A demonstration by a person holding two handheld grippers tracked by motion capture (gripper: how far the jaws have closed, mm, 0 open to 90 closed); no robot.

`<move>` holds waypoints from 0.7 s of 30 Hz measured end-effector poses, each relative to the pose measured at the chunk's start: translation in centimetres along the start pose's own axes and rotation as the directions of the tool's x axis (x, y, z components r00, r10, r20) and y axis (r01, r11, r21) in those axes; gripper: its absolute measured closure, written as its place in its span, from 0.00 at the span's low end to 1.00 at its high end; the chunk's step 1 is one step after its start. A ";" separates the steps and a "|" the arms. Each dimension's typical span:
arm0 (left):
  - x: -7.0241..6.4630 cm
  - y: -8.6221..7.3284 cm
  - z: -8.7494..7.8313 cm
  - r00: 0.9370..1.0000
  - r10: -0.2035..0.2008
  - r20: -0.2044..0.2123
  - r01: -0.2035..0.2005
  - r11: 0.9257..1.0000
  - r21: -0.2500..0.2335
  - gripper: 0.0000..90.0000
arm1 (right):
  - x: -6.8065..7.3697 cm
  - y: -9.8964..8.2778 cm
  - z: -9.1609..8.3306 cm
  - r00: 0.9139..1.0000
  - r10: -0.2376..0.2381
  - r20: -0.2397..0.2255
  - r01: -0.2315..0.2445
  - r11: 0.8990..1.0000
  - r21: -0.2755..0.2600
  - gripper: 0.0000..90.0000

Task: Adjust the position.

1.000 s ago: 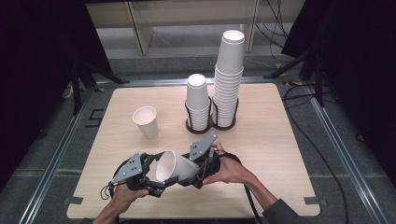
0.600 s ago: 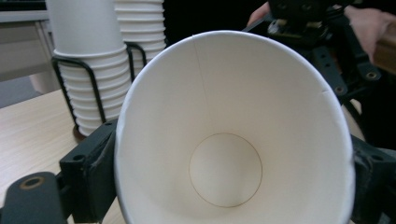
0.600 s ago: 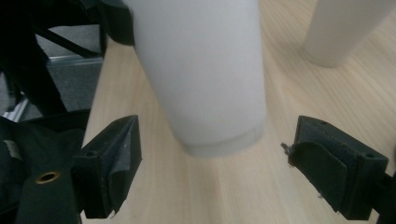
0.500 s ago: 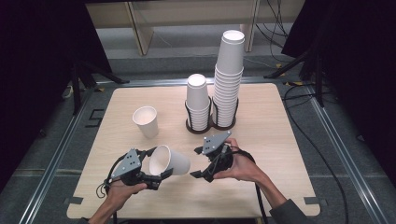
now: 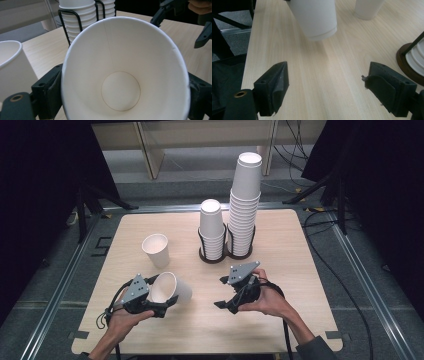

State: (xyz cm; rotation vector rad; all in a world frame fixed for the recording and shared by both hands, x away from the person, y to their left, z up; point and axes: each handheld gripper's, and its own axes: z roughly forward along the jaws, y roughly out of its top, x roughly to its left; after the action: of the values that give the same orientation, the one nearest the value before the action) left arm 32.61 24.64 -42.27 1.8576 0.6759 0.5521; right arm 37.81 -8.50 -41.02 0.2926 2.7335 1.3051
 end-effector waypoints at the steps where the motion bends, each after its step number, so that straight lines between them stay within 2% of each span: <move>1: 0.1 0.0 0.1 1.000 -0.003 0.001 0.003 1.000 -0.011 0.12 | 0.0 -0.1 -0.1 1.000 0.011 0.000 -0.011 1.000 0.005 0.21; 2: 0.3 0.1 -0.1 1.000 0.011 -0.013 -0.011 1.000 0.010 0.12 | 0.0 -0.2 -0.1 1.000 0.013 0.005 -0.013 1.000 0.008 0.21; 3: 0.3 0.2 -0.1 1.000 0.017 -0.018 -0.017 1.000 0.013 0.12 | 0.0 -0.3 -0.2 1.000 0.018 0.008 -0.018 1.000 0.011 0.21; 4: 0.4 0.3 -0.3 0.999 0.027 -0.031 -0.026 0.999 0.040 0.12 | 0.0 -0.4 -0.2 1.000 0.018 0.012 -0.019 1.000 0.017 0.21; 5: 0.5 0.3 -0.2 0.999 0.020 -0.025 -0.019 0.999 0.036 0.12 | 0.0 -0.5 -0.3 1.000 0.021 0.020 -0.022 1.000 0.019 0.21; 8: 0.9 0.3 -0.3 0.999 0.008 -0.045 -0.006 0.998 0.062 0.12 | -0.1 -0.8 -0.7 0.999 0.031 0.032 -0.031 0.999 0.018 0.21; 9: 1.0 0.3 -0.3 0.999 -0.003 -0.045 0.005 0.998 0.057 0.12 | -0.2 -1.0 -0.9 0.998 0.036 0.045 -0.036 0.999 0.017 0.21; 12: 1.3 0.5 -0.4 0.998 -0.004 -0.059 0.009 0.997 0.077 0.12 | -0.3 -1.5 -1.3 0.997 0.059 0.058 -0.060 0.998 0.016 0.21; 18: 2.1 1.0 -0.5 0.996 -0.012 -0.091 0.023 0.993 0.116 0.12 | -0.5 -2.6 -1.8 0.994 0.074 0.074 -0.076 0.997 0.028 0.21; 21: 2.6 1.2 -0.4 0.993 -0.020 -0.117 0.038 0.987 0.155 0.12 | -0.5 -2.8 -2.1 0.994 0.082 0.078 -0.085 0.996 0.030 0.21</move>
State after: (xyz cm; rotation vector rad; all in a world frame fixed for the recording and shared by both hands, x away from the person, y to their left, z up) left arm 34.54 26.27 -40.81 1.9695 0.8429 0.6050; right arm 37.54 -11.90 -41.92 0.4553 2.7082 1.2407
